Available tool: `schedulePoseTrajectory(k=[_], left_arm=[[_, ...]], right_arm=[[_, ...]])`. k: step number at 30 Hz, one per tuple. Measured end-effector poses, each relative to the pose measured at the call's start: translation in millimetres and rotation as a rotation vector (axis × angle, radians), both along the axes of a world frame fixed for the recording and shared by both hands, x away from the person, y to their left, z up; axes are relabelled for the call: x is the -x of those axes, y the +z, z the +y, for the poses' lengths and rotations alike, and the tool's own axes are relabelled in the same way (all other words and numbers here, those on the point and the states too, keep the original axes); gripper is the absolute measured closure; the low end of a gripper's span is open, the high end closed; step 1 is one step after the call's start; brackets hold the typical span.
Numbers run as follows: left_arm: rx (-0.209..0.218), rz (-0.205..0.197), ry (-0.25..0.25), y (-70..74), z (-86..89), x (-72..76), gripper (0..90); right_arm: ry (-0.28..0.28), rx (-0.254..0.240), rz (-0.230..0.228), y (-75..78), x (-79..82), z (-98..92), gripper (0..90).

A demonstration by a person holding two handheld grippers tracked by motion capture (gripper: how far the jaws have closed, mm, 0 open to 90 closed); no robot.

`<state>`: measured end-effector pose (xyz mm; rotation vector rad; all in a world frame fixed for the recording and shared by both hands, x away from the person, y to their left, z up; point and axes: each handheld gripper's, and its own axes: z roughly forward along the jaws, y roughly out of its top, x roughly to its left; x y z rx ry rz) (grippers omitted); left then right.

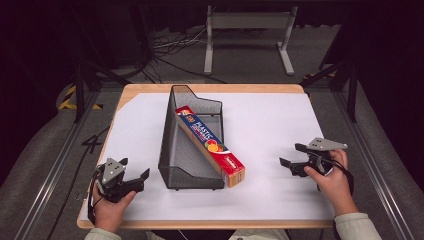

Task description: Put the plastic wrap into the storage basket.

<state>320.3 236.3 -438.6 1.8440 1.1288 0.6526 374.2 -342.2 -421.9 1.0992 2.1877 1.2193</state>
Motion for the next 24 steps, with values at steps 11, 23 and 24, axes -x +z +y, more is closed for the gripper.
schedulePoseTrajectory(k=[11,23,24], left_arm=[[-0.002,0.000,-0.014,0.7,-0.9,0.0,15.9],[-0.008,0.006,-0.020,0.2,-1.8,-0.4,15.2],[-0.007,0.007,-0.019,0.2,-1.6,-0.4,15.2]], right_arm=[[0.015,0.040,0.035,-14.1,5.8,-0.2,12.1],[0.011,0.062,0.050,-20.0,6.0,1.1,11.6],[0.010,0.059,0.046,-19.9,6.2,0.8,11.6]])
